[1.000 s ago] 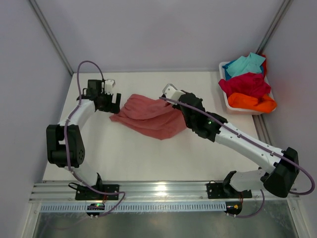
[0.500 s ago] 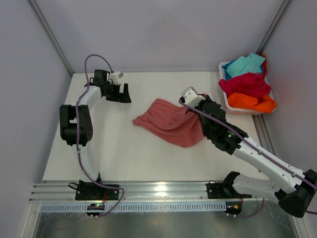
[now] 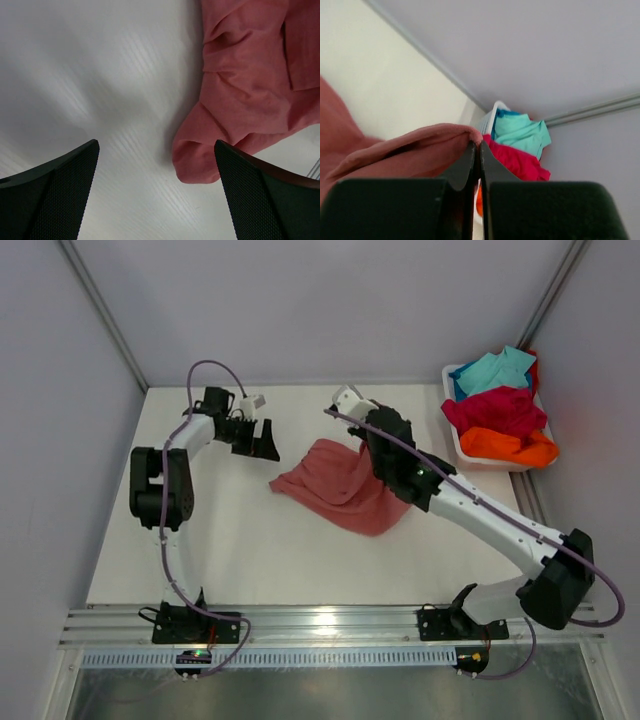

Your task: Fold and stack the t-shirts

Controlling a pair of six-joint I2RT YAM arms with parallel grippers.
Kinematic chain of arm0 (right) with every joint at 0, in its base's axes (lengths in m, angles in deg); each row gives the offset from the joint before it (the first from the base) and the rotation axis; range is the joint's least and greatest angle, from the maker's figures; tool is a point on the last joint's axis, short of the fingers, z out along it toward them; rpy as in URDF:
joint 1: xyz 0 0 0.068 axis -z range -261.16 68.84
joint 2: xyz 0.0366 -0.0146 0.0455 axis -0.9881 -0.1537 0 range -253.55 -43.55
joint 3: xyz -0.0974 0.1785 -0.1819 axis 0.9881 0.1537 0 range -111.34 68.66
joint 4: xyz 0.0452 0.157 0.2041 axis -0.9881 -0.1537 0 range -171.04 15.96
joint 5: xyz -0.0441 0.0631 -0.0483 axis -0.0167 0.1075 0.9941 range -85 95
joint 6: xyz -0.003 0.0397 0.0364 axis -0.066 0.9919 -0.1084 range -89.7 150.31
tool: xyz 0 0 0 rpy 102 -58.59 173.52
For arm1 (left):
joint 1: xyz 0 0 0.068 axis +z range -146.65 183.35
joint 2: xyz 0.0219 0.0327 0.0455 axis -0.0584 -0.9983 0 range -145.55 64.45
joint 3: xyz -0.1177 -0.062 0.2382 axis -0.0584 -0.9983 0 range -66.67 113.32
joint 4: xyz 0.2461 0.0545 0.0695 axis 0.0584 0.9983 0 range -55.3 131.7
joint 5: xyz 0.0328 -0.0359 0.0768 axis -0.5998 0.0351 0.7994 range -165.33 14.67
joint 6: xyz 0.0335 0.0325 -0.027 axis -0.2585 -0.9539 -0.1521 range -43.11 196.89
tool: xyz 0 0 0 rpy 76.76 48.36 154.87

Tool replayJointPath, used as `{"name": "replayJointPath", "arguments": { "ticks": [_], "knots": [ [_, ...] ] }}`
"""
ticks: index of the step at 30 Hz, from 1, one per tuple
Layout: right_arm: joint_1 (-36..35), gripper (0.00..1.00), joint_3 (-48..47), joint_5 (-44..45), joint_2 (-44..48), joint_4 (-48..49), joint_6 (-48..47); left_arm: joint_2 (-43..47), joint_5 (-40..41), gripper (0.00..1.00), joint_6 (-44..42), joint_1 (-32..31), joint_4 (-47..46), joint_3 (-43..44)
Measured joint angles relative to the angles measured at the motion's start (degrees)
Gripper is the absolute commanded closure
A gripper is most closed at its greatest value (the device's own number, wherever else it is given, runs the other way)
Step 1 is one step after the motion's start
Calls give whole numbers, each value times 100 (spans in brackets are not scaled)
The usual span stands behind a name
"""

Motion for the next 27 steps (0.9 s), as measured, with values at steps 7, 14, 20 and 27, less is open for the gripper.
{"name": "replayJointPath", "arguments": {
  "ticks": [7,14,20,27],
  "knots": [
    [22,97,-3187,-535,-955,-1054,785,699,444,1,-127,15,-118,-1189],
    [7,97,-5783,-1005,-927,-1644,758,1266,566,1,-258,15,-214,-1368],
    [-125,97,-6037,-1016,-407,-1438,319,1266,599,1,-153,15,-317,-1384],
    [-136,97,-5410,-973,-308,-1414,256,1106,365,1,-9,15,-356,-1283]
  ]
}}
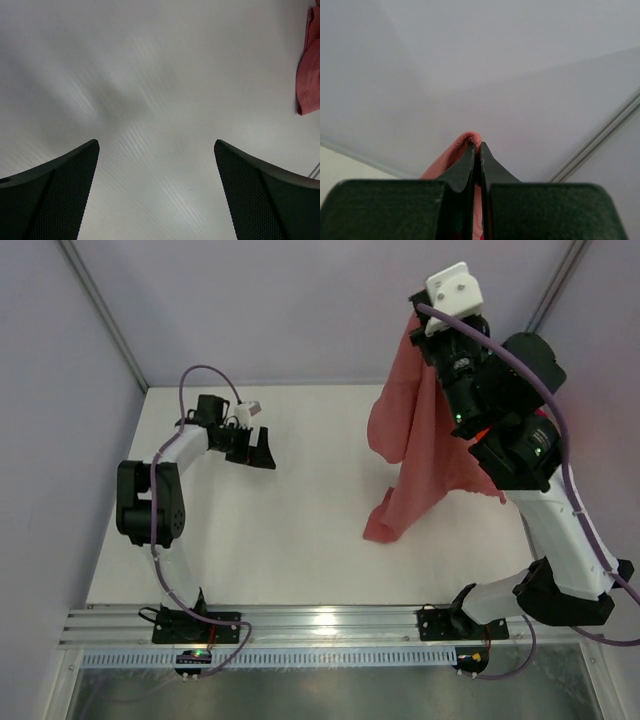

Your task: Fold and stack the t-shirts

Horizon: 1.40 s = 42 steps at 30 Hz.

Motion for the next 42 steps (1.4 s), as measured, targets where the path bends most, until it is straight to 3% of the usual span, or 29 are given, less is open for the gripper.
{"name": "replayJointPath", "arguments": {
  "ticks": [9,19,25,33,36,37,38,40,42],
  "knots": [
    [-153,97,120,2,-730,-326,15,-452,-380,1,-321,-254,435,385],
    [-1812,97,-1624,11,-1690,-719,-203,-938,-411,1,-420,-800,476,562],
    [-1849,97,-1832,76,-1473,-774,-302,-1014,-424,1,-302,-820,313,568],
    [-1864,97,-1152,387,-811,-612,-695,-1093,-492,1,-7,-822,72,629],
    [-1864,97,-1121,452,-743,-549,-748,-1132,-595,10,63,-824,63,715],
    [-1864,97,-1110,459,-732,-527,-758,-1132,-643,16,57,-824,70,737],
    [-1864,97,-1091,461,-721,-509,-776,-1132,-688,28,52,-824,83,765],
    [-1864,97,-1040,474,-715,-476,-813,-1132,-756,37,15,-824,131,820],
    [-1864,97,-979,496,-713,-466,-850,-1132,-835,39,-98,-824,243,885]
  ]
}}
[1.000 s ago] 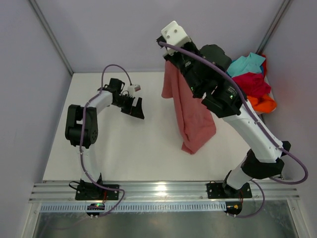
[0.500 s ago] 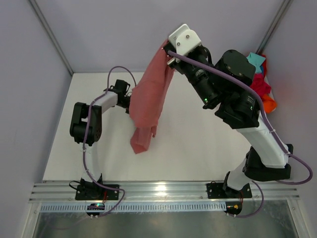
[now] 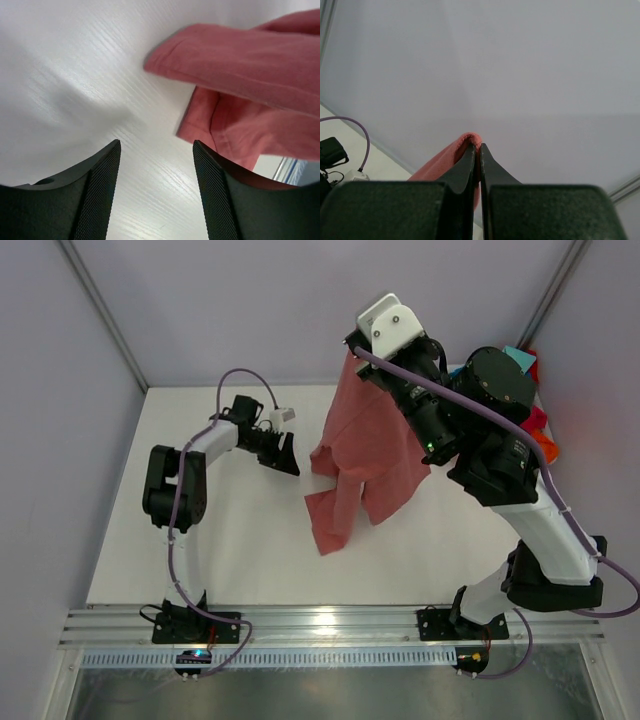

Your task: Fold and stack the t-shirts

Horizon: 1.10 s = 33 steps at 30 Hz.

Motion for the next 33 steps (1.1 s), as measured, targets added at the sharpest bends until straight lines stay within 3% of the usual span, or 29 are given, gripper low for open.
{"name": "replayJointPath", "arguments": {
  "ticks": [3,5,10,18,28,33],
  "knots": [
    [0,97,68,20,-9,13,-46,-11,-116,35,-173,0,214,79],
    [0,97,68,42,-26,24,-72,-11,-149,18,-236,0,293,81],
    [0,97,68,63,-96,96,-160,15,-195,5,-328,-2,164,-20],
    [0,97,68,66,-201,177,-208,267,271,4,-310,-313,-452,-621],
    [0,97,76,133,-247,188,-284,726,1718,3,-820,-1657,-625,-372],
    [0,97,208,177,-223,232,-315,780,1886,3,-1067,-2044,-787,-387]
  ]
}}
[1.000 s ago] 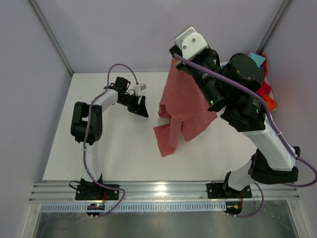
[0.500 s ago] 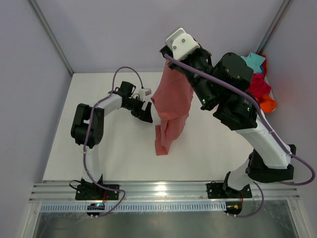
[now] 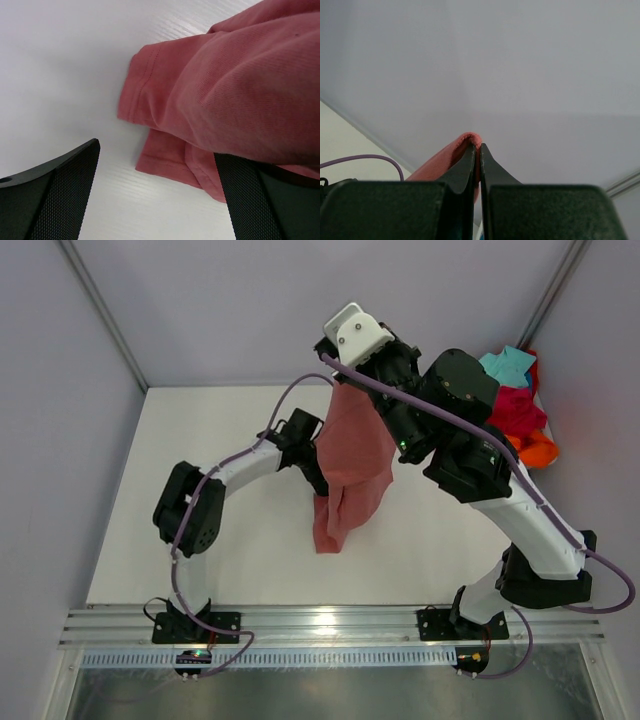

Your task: Fold and stack the t-shirts

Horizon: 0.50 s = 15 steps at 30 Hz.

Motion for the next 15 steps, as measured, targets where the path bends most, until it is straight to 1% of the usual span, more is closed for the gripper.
{"name": "replayJointPath", "arguments": {
  "ticks": [5,10,15],
  "knots": [
    [7,97,140,26,15,17,-31,269,105,2,-258,28,-81,-337],
    [66,97,236,37,55,39,-37,1032,192,1,-732,87,-46,-881],
    [133,97,247,35,103,44,-35,1705,-205,1,-787,155,-37,-1086]
  ]
}}
